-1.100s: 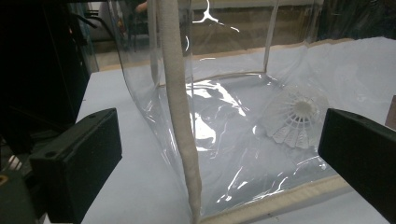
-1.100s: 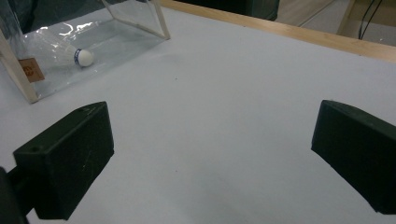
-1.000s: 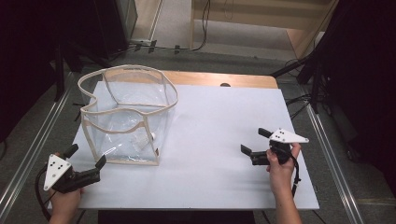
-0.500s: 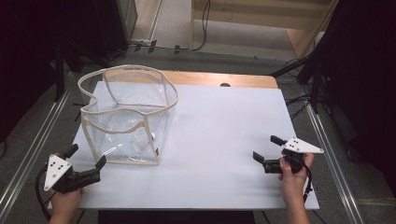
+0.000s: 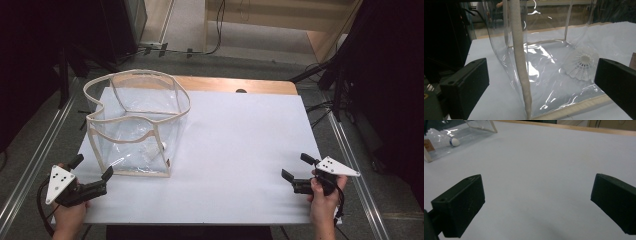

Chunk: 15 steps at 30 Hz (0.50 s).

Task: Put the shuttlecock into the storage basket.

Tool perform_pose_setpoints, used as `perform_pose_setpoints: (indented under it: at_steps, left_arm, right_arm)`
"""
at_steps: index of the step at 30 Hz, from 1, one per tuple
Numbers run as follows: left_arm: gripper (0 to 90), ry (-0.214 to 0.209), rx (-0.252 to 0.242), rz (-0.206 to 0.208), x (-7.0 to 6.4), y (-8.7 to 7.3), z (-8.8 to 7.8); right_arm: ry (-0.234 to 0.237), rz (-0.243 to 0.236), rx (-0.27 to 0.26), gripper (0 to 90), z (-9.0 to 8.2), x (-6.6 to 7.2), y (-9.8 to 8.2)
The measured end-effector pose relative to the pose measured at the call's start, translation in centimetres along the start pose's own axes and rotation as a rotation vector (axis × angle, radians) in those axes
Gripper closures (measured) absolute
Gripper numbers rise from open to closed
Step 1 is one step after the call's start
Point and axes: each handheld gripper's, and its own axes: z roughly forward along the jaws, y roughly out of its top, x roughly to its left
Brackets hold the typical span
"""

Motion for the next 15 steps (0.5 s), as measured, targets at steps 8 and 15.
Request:
perform_pose_setpoints:
  at_steps: [8,15]
  left_arm:
    - [0.0,0.017,-0.021,-0.018,0.2,0.1,-0.2]
    - [0.0,0.016,-0.024,-0.025,0.3,0.1,-0.2]
  right_arm:
    - [0.008,0.019,-0.014,0.0,-1.0,-0.9,-1.1]
    - [-0.011,0.034,-0.019,0.0,-1.3,-1.7,-1.6]
